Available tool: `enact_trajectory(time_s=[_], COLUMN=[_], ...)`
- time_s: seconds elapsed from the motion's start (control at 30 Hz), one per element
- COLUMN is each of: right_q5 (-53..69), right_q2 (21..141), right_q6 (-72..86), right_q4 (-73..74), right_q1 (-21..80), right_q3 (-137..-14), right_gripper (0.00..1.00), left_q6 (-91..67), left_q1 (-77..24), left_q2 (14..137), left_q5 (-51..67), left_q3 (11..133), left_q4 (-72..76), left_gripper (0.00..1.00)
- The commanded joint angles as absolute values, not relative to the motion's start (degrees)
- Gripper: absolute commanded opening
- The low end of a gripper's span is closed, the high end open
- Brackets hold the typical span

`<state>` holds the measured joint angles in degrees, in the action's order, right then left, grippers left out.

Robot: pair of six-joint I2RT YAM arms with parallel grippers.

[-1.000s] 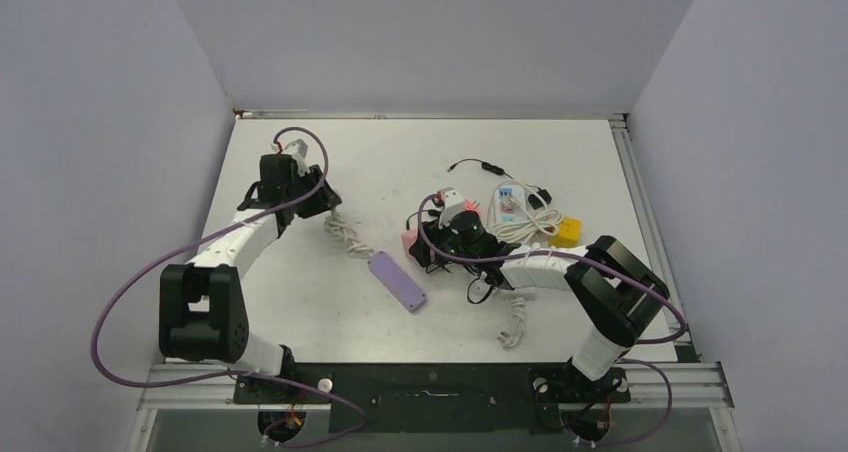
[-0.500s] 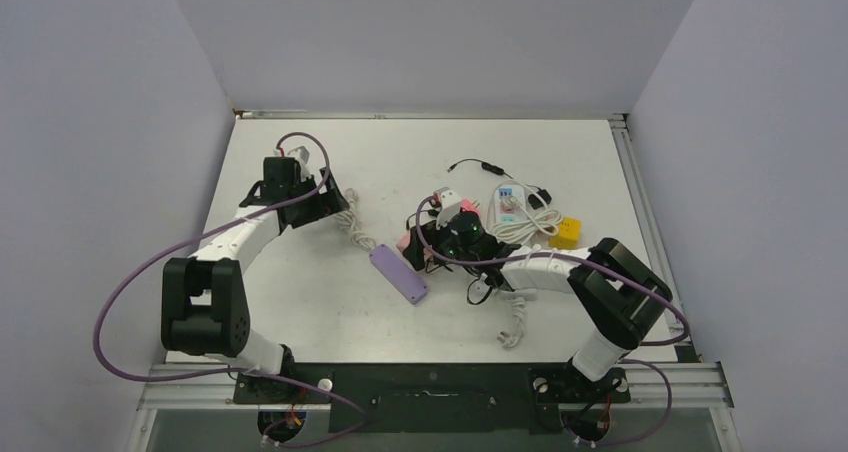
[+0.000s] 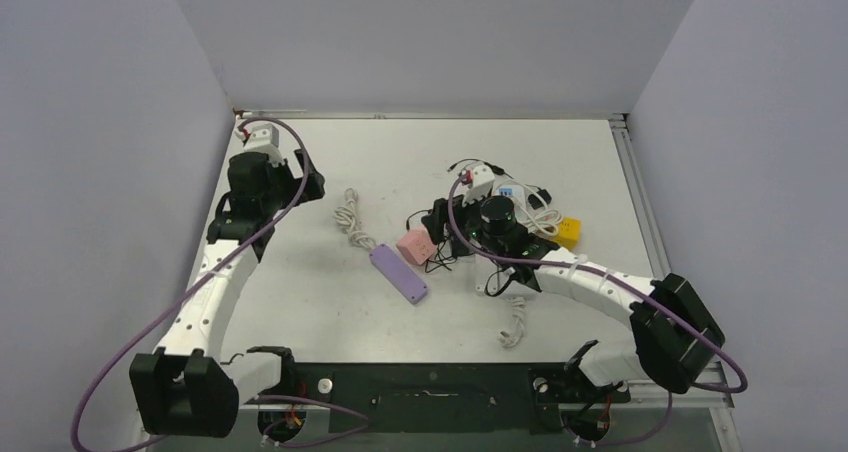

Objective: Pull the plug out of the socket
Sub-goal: Place the socket at the center of the board, then reset both arms

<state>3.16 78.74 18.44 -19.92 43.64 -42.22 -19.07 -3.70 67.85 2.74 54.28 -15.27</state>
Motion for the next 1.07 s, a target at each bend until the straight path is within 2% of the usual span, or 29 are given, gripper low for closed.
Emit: enact_trajectory(time_s=[0.0,0.2,0.3,0.5,0.67,1.03], right_q5=[-2.11,-3.61,-7.13,-16.23,-16.18,-16.29], right_q2=[74.93,68.13,62.94,52.67,46.30,46.81], right_q6=[18.37,20.59,20.28,16.06,14.29,13.80], right_q4=[-12.27,-5.39,-3.97,-9.02,-14.35,-13.06], right_q1=[36.58,21.56,17.39,16.91,16.96,16.96], right_q3=[-44.41,-43.06,-41.96,-36.25,-31.26,-31.92], right_gripper=[0.90,0.90,0.90,0.90,0.90,0.90], left_q6=[-15.87,-17.73,-18.48,-19.69,-19.76,-19.75], left_q1=[-3.78,-3.84,-3.87,-3.91,-4.00,-4.04], left_q2=[60.41,50.38,45.62,39.46,38.12,39.43], left_q5=[-3.90,-14.58,-17.42,-16.66,-14.11,-11.96], left_q3=[53.41,51.71,49.69,47.16,45.82,46.56], left_q4=[-13.23,-15.55,-16.65,-18.35,-18.39,-18.65], left_gripper=[0.96,0.96,0.96,0.96,0.96,0.96])
